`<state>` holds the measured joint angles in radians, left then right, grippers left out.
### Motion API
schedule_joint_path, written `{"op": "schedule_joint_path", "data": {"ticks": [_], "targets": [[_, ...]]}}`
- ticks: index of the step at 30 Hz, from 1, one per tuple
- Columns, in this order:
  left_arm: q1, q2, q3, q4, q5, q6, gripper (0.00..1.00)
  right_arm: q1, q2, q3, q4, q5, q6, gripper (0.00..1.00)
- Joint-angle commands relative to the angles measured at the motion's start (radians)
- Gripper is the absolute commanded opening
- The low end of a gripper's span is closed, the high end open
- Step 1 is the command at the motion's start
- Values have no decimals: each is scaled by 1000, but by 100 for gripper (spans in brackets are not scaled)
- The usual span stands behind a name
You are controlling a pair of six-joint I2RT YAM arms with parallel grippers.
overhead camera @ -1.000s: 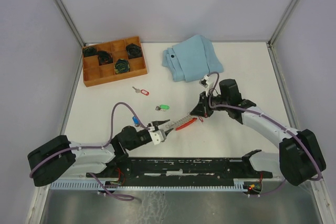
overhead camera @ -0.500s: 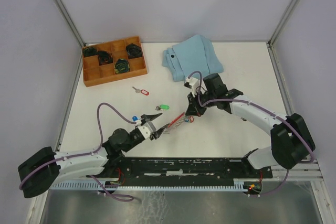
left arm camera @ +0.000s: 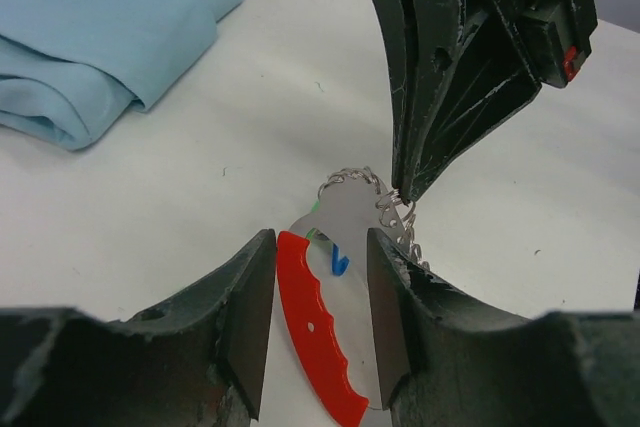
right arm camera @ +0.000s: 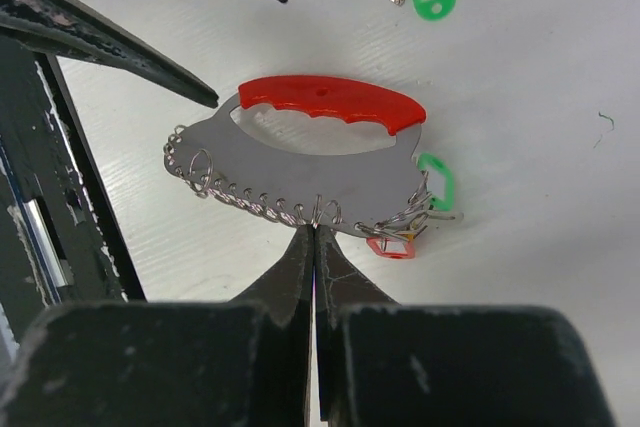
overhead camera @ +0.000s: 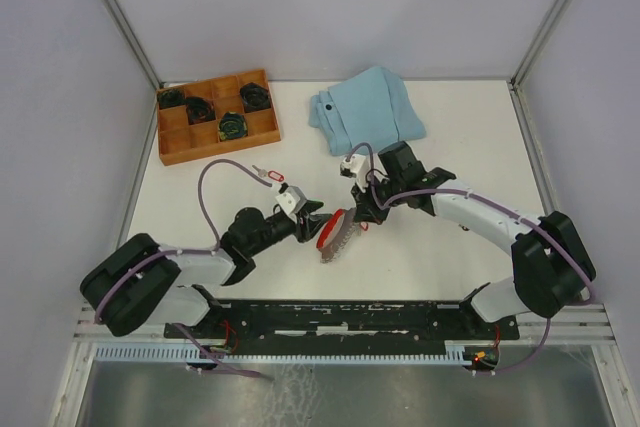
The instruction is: Put the keys on the keyring
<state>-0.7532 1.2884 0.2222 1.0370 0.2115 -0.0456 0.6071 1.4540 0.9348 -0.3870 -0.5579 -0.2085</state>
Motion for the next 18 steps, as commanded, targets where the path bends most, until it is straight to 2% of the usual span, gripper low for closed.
{"op": "schedule_joint_path", "data": {"ticks": [1,6,9,18], "targets": [[62,117,35,226,179,-97,47,7,12,61,-12,-26,-111,1],[136,322,30,512,329,-144,48,9,58,126,-119,-20,-172,1],[153,441,55,654,418,-164,45,17,63,136,-138,-10,-206,1],[157,551,122,691,494,-105,38,36,57,148,-162,-16,-311,1]]}}
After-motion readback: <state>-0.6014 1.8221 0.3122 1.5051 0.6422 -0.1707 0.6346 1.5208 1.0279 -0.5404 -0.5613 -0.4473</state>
